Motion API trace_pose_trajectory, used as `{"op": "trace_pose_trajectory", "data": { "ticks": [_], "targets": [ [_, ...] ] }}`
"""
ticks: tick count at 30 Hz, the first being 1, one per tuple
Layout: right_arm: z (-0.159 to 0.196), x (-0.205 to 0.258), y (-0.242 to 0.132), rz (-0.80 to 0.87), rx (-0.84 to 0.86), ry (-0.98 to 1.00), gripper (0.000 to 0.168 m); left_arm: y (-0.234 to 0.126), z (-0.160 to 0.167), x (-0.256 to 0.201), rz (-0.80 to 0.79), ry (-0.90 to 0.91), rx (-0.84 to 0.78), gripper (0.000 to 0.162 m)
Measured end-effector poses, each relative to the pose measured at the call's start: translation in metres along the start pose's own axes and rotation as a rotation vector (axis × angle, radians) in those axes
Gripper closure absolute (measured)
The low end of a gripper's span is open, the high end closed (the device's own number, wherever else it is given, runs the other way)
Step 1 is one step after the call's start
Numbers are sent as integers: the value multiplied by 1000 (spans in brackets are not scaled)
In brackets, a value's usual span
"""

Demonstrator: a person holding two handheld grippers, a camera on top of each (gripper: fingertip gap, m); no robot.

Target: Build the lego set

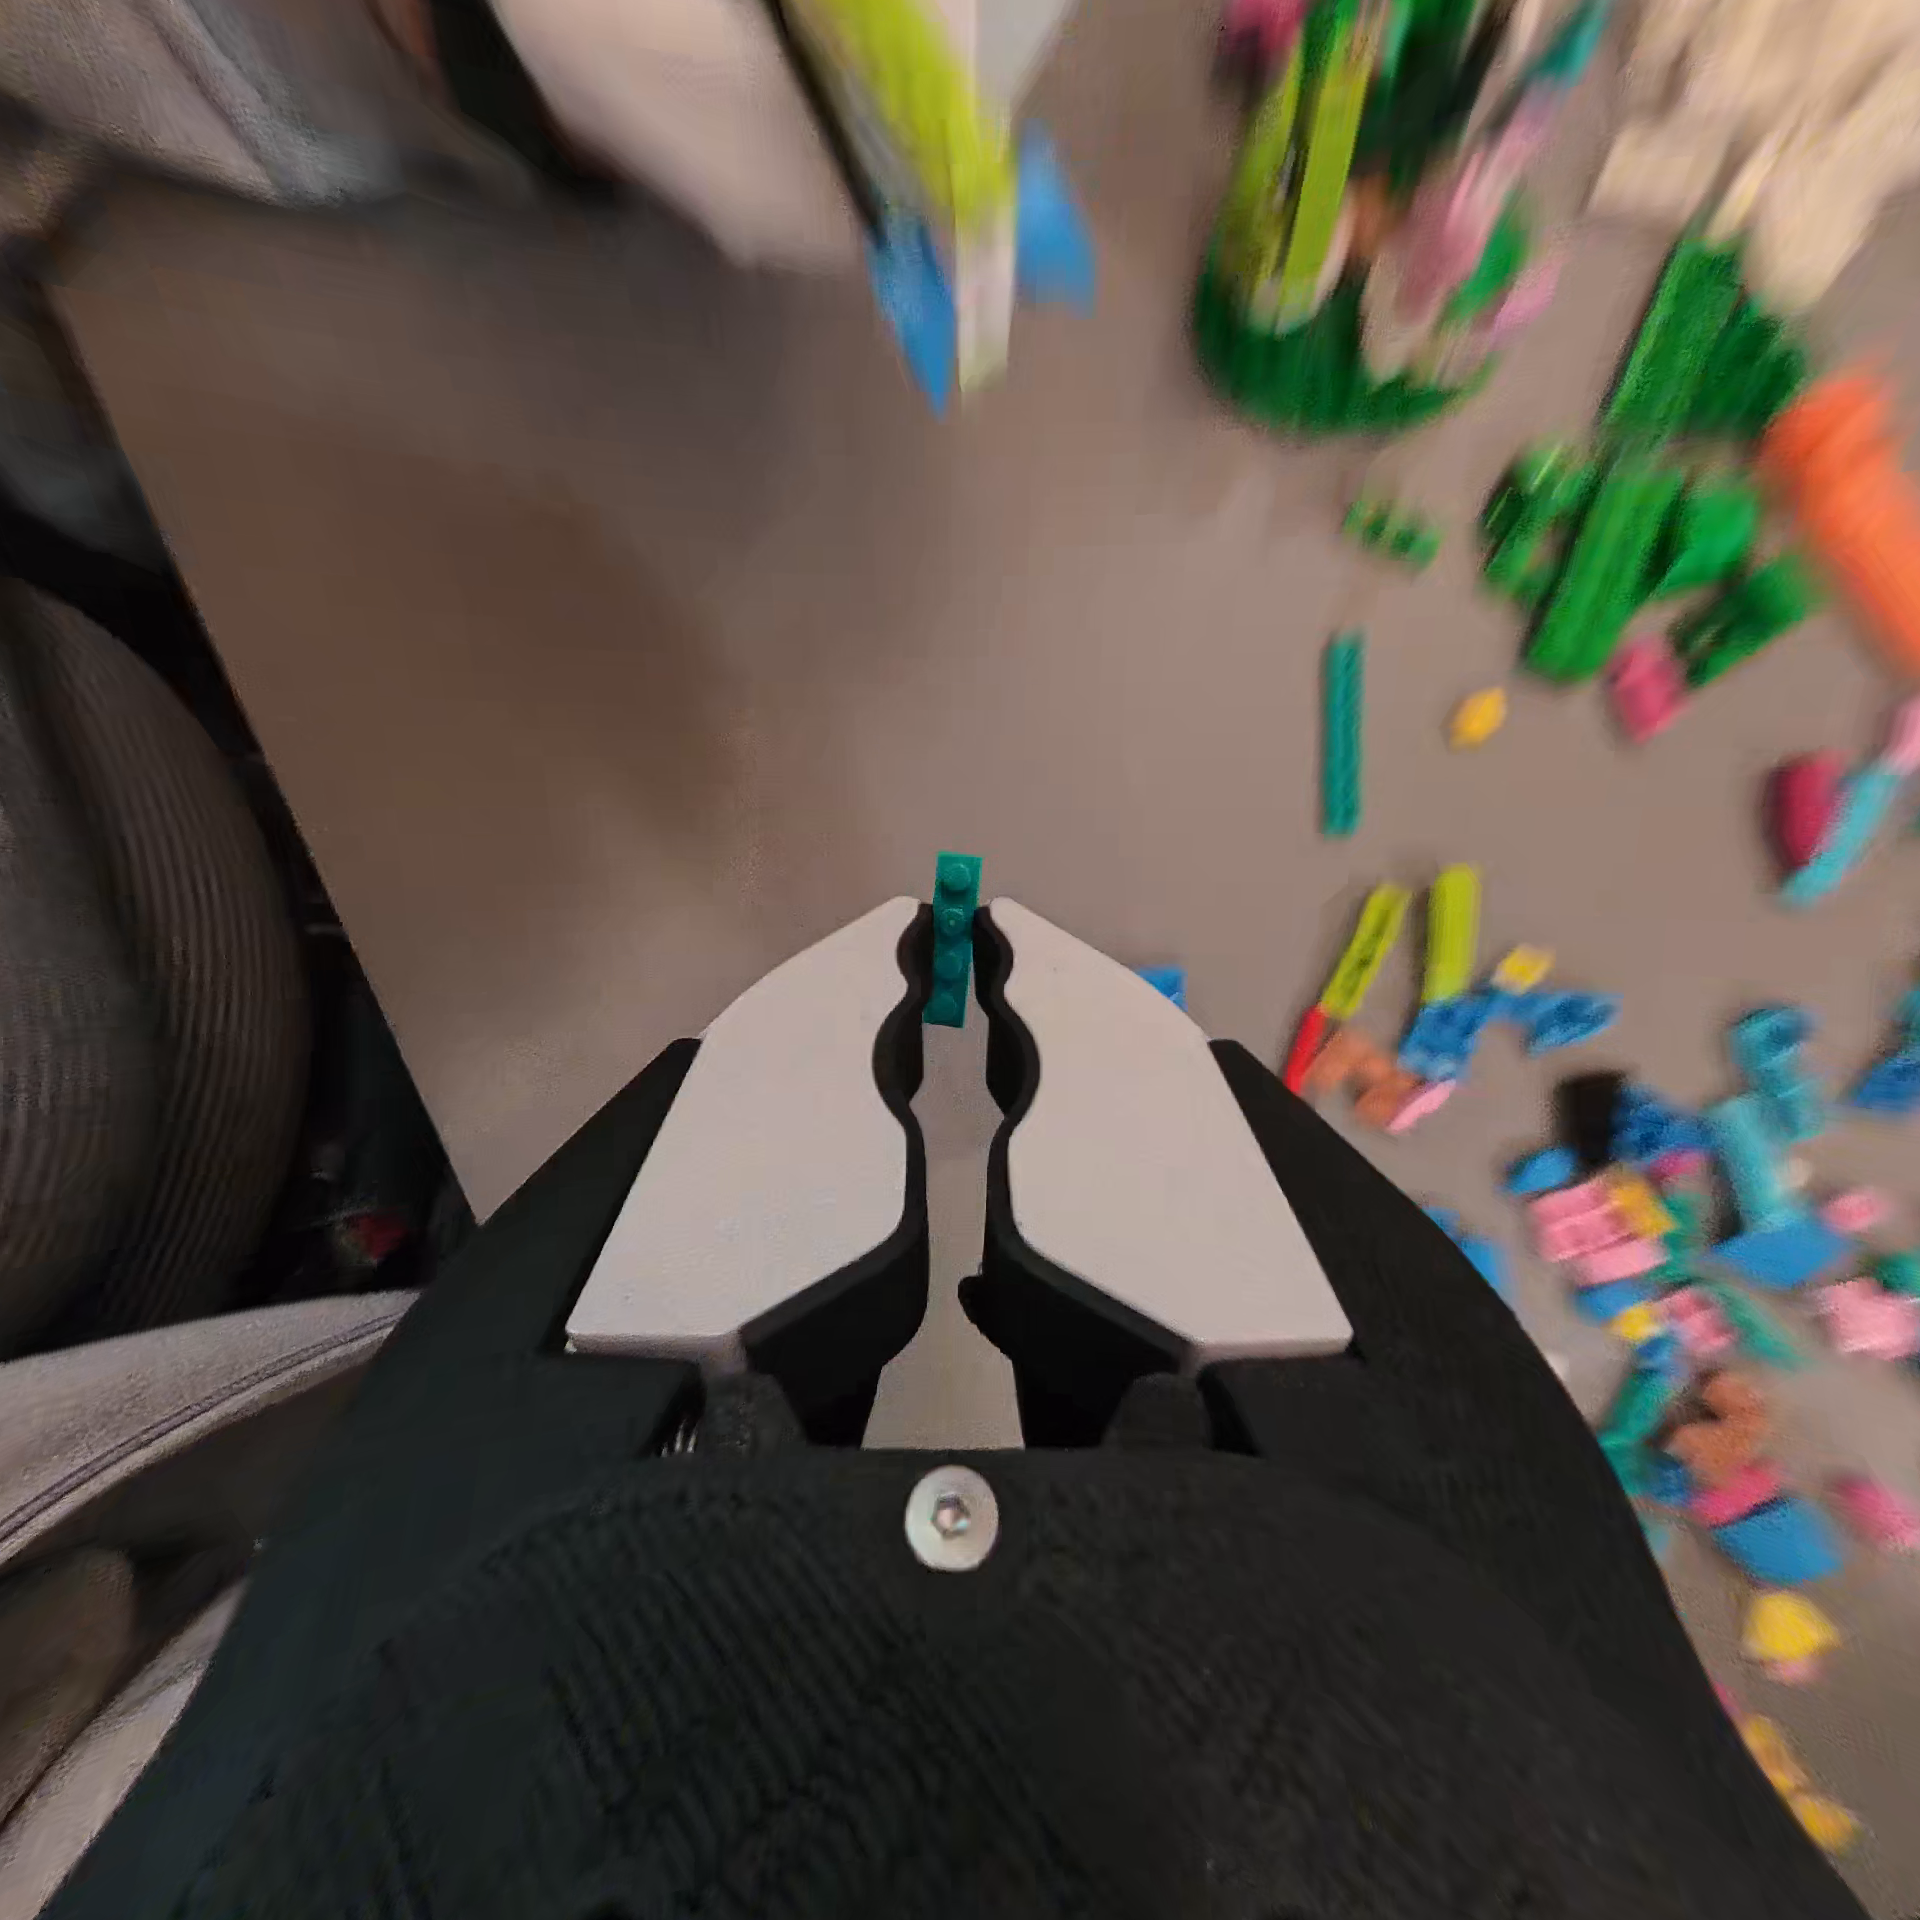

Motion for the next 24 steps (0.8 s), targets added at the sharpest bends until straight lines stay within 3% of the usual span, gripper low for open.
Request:
{"op": "trace_pose_trajectory", "data": {
  "ticks": [1, 5, 9, 14, 24],
  "targets": [
    [-18, -3, -11, 13, -44, -60, 162, 0, 0, -1, 11, -9, -3, 154],
    [-78, 4, -23, -29, -107, -314, 162, 0, 1, -3, 45, -21, 10, 154],
    [-103, 5, -10, -89, -15, -443, 162, 1, 2, -5, 51, -8, 21, 154],
    [-109, 4, 2, -189, 39, -452, 162, 1, 2, -5, 51, -11, 19, 154],
    [-105, 2, 9, -204, 83, -476, 162, 1, 2, -5, 56, -13, 24, 154]
  ]
}}
Point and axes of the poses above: each gripper's, where its closed fingertips meet, y out along the fingers, z out of its underside, x = y × z across the jaws, the point moved 3 cm from there along -y, back along the fingers, and after that the axes turned 5 degrees about -y, right-handed, at the moved point
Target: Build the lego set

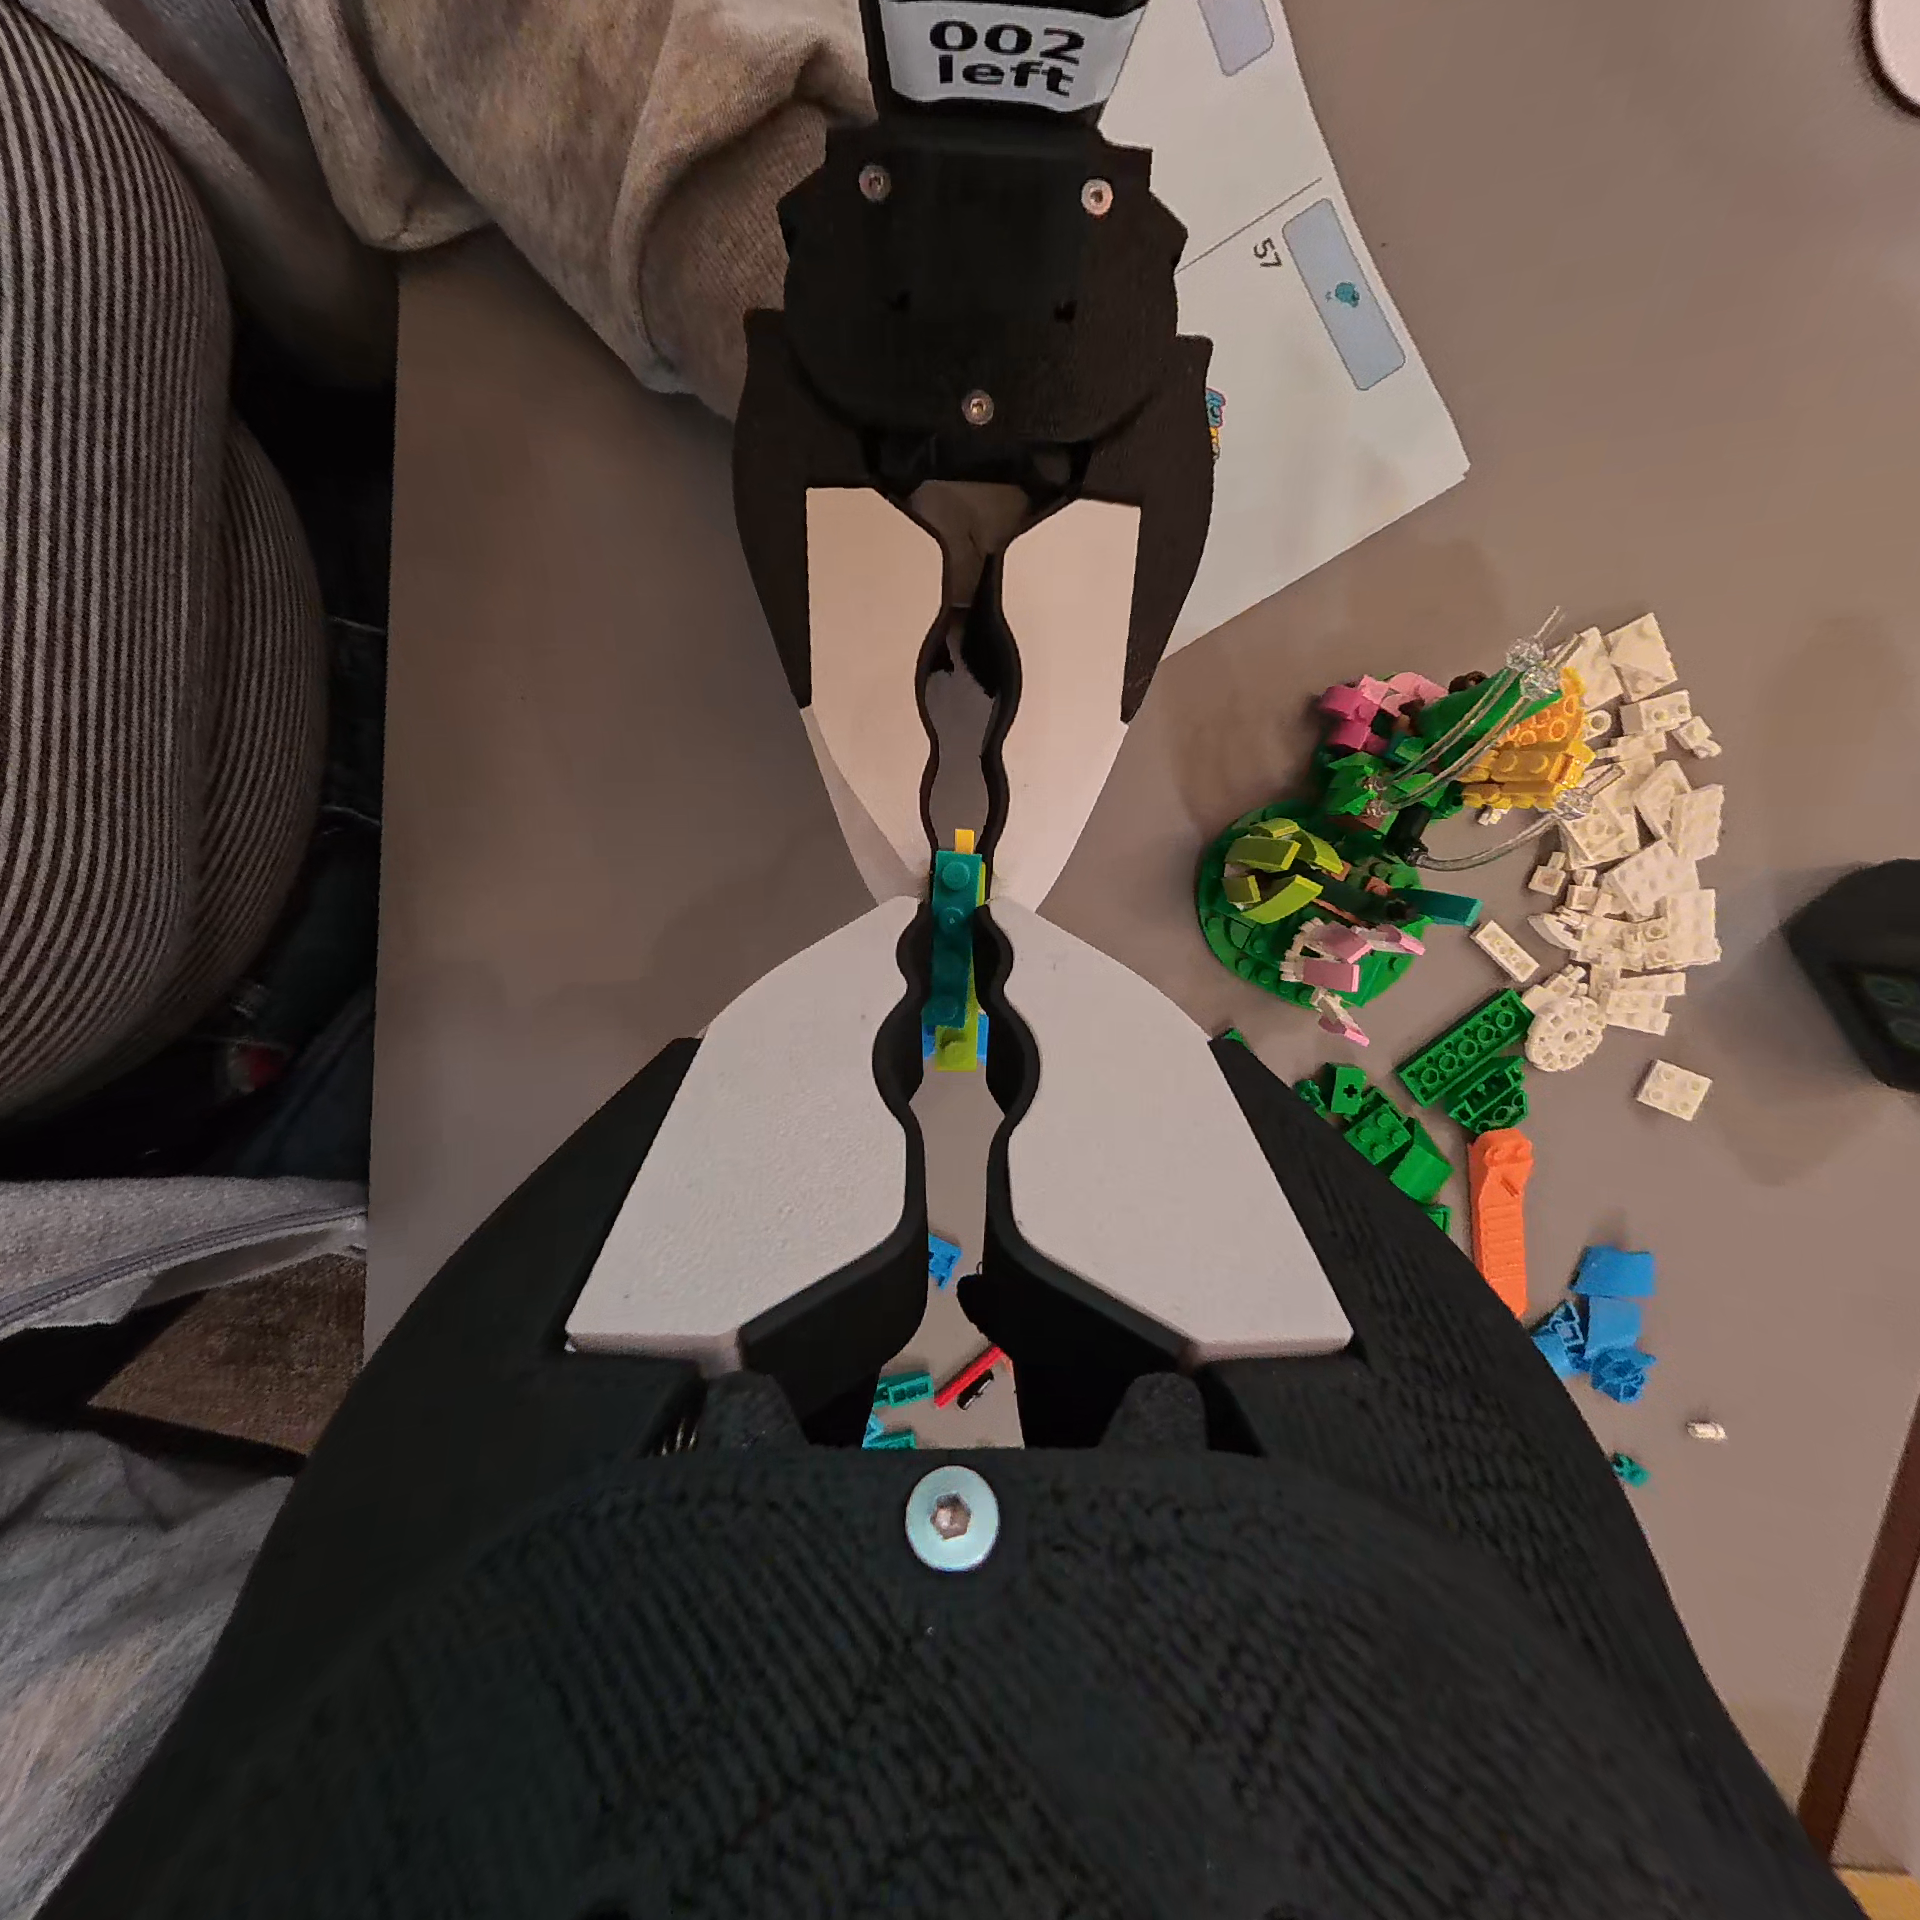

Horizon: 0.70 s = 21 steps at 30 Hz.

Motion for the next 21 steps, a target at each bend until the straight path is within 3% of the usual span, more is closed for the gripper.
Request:
{"op": "trace_pose_trajectory", "data": {
  "ticks": [21],
  "targets": [
    [3, 0, -1, 6, 16, -25, 162, 0, 0, 0, -5, 3, 0, 154]
  ]
}}
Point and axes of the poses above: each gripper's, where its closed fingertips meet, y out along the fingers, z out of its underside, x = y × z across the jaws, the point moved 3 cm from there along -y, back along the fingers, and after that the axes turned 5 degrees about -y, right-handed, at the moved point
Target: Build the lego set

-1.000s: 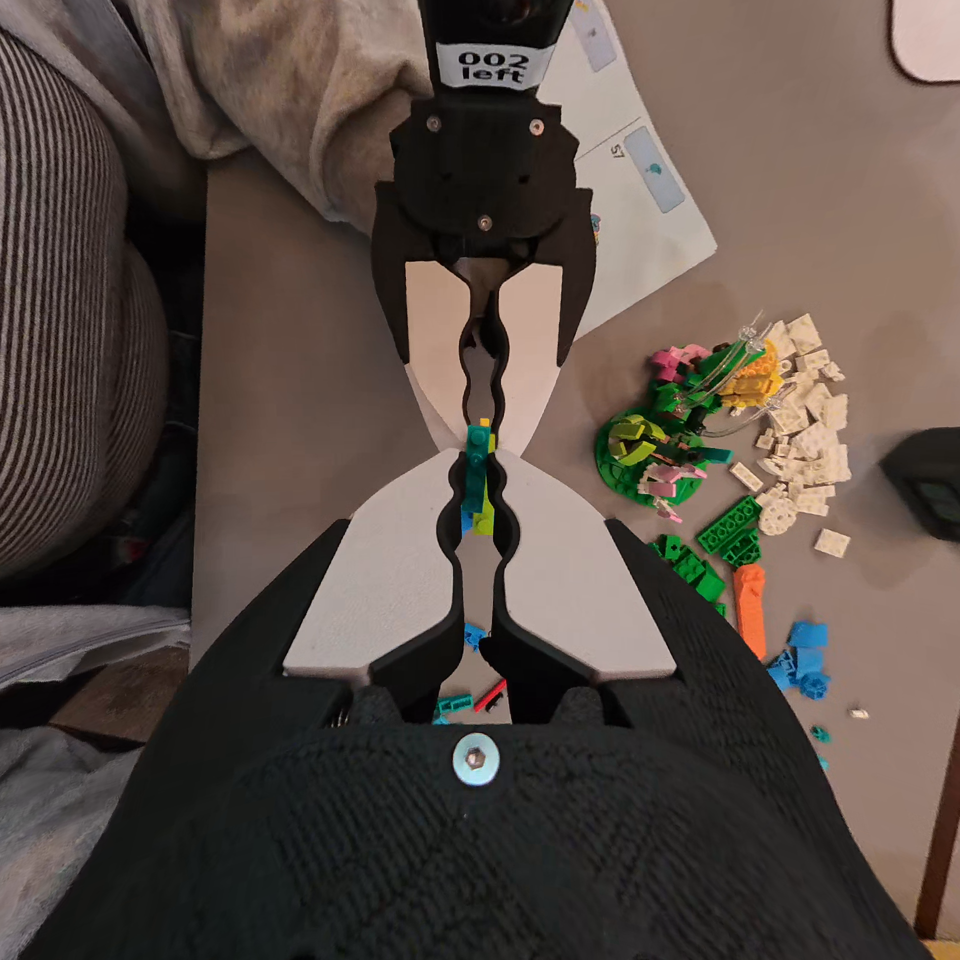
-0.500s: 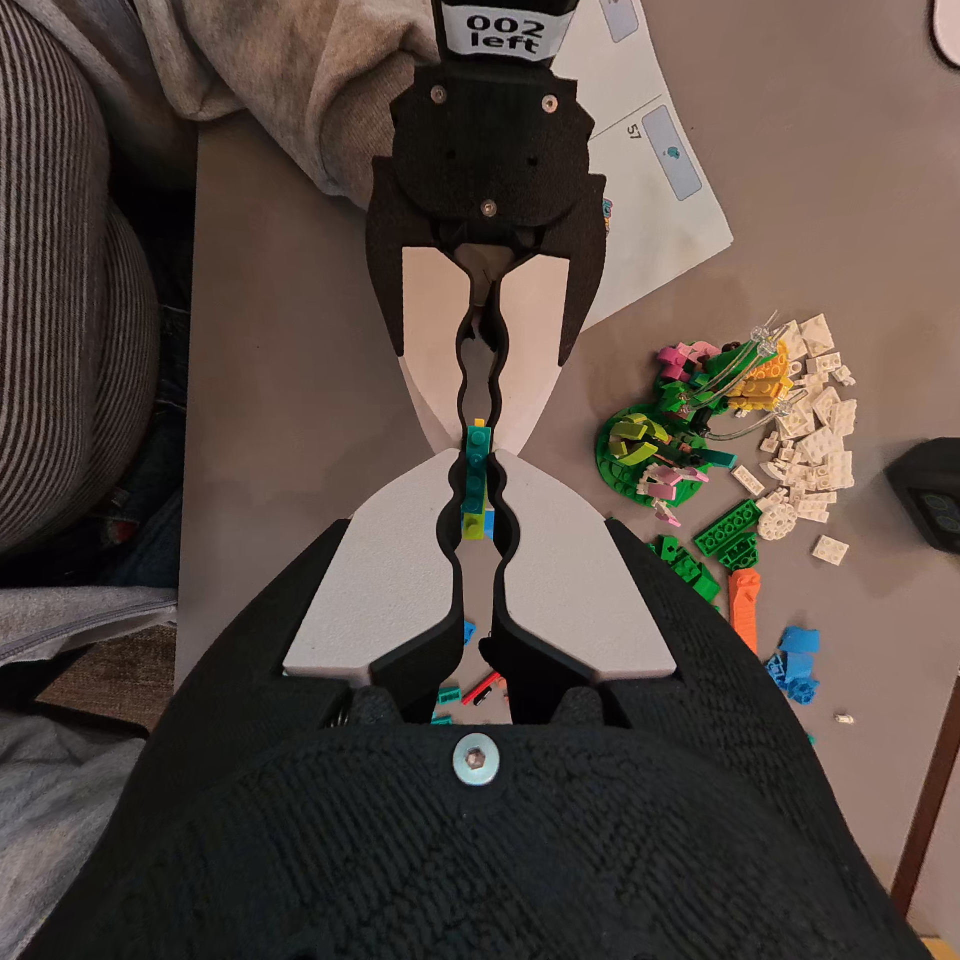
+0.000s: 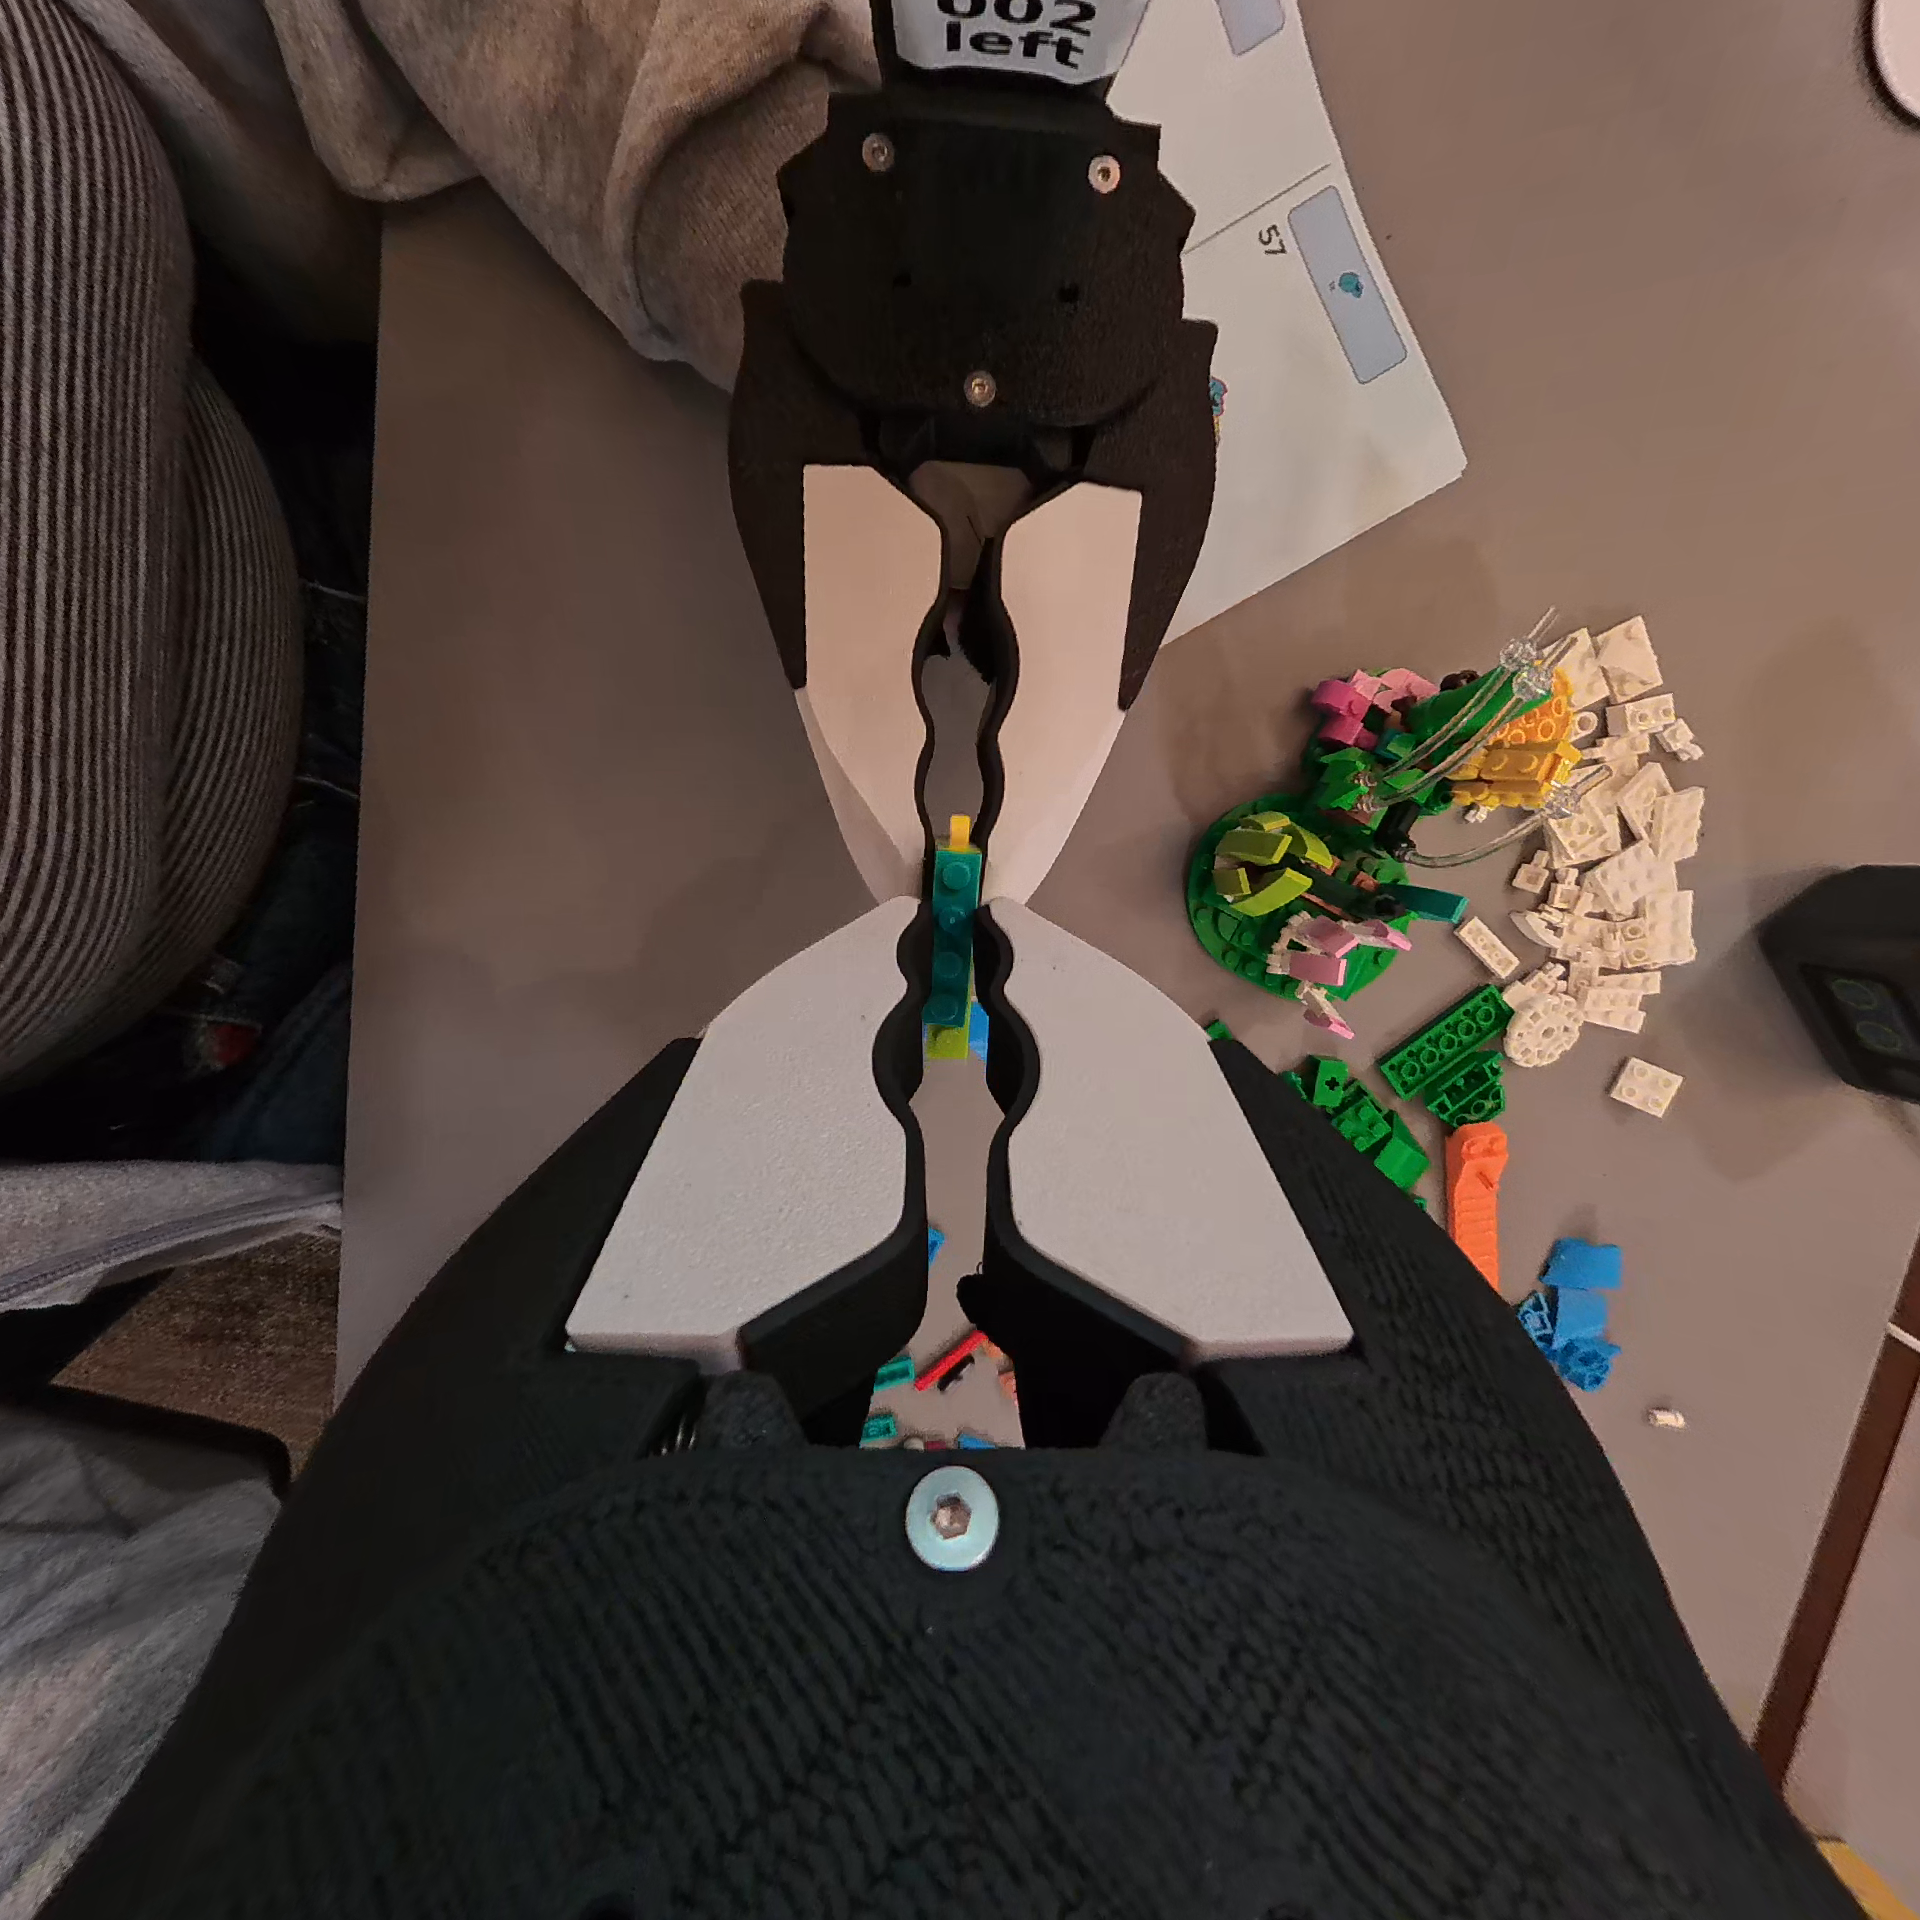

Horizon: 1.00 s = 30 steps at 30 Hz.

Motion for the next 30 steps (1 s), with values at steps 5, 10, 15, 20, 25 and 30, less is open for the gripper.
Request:
{"op": "trace_pose_trajectory", "data": {
  "ticks": [5, 10, 15, 20, 25, 30],
  "targets": [
    [3, 0, -1, -18, 7, 5, 162, 1, 1, -1, 8, 6, 8, 154],
    [1, 1, 0, -33, 14, -10, 162, 1, 2, -3, 22, 13, 15, 154],
    [0, 3, 1, -58, 29, 8, 162, 2, 2, -3, 22, 12, 19, 154],
    [0, 3, 1, -44, 54, 15, 162, 1, 2, -3, 23, 4, 17, 154],
    [0, 3, 2, -34, 73, 32, 161, 1, 1, -3, 22, 3, 15, 154],
    [0, 2, 2, -32, 64, 48, 159, 1, 1, -3, 23, 3, 15, 154]
  ]
}}
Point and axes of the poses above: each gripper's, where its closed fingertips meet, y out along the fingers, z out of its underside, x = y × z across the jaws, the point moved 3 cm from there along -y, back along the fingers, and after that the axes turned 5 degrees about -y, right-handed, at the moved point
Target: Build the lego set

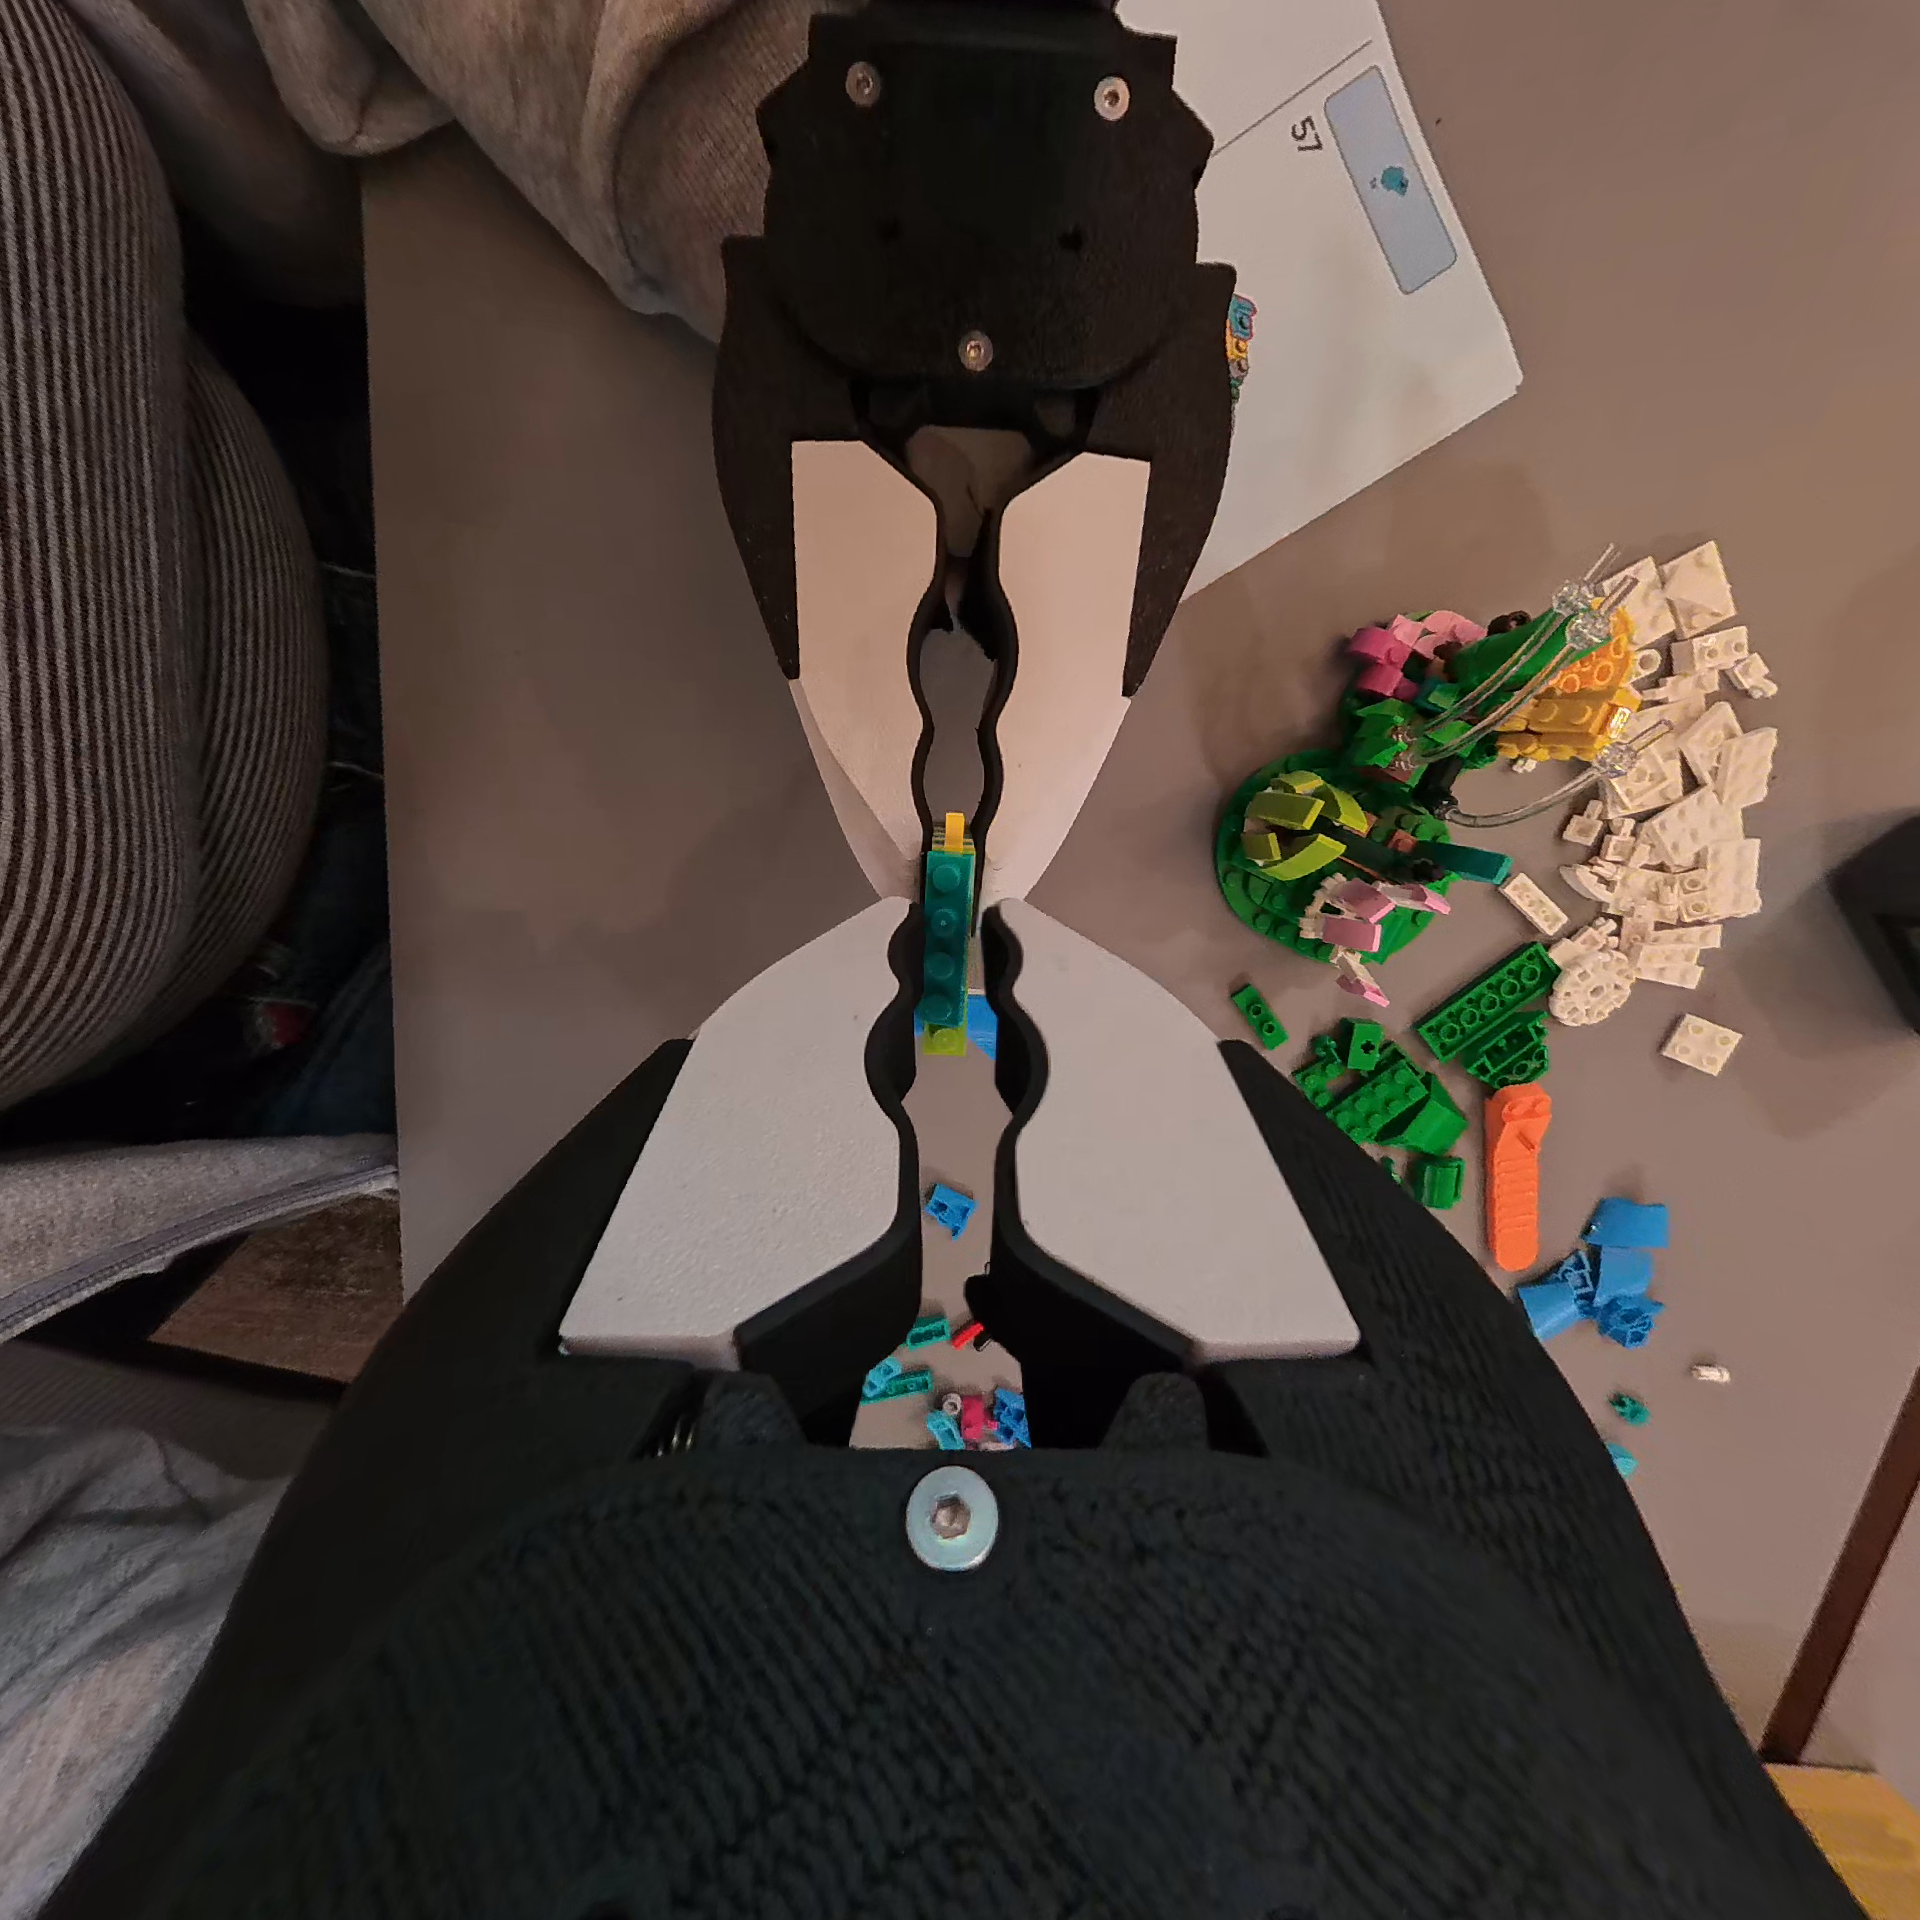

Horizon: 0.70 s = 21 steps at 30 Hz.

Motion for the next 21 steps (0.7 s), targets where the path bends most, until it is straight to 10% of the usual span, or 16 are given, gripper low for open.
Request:
{"op": "trace_pose_trajectory", "data": {
  "ticks": [9, 12, 21],
  "targets": [
    [3, 0, -8, 113, -93, 31, 126, -1, -1, 2, -7, -19, -6, 154],
    [2, 2, -10, 375, -186, -49, 93, -3, -4, 7, -7, -92, -41, 154],
    [7, 3, 30, 1085, 15, -481, 88, -8, -7, 14, 34, -257, -95, 154]
  ]
}}
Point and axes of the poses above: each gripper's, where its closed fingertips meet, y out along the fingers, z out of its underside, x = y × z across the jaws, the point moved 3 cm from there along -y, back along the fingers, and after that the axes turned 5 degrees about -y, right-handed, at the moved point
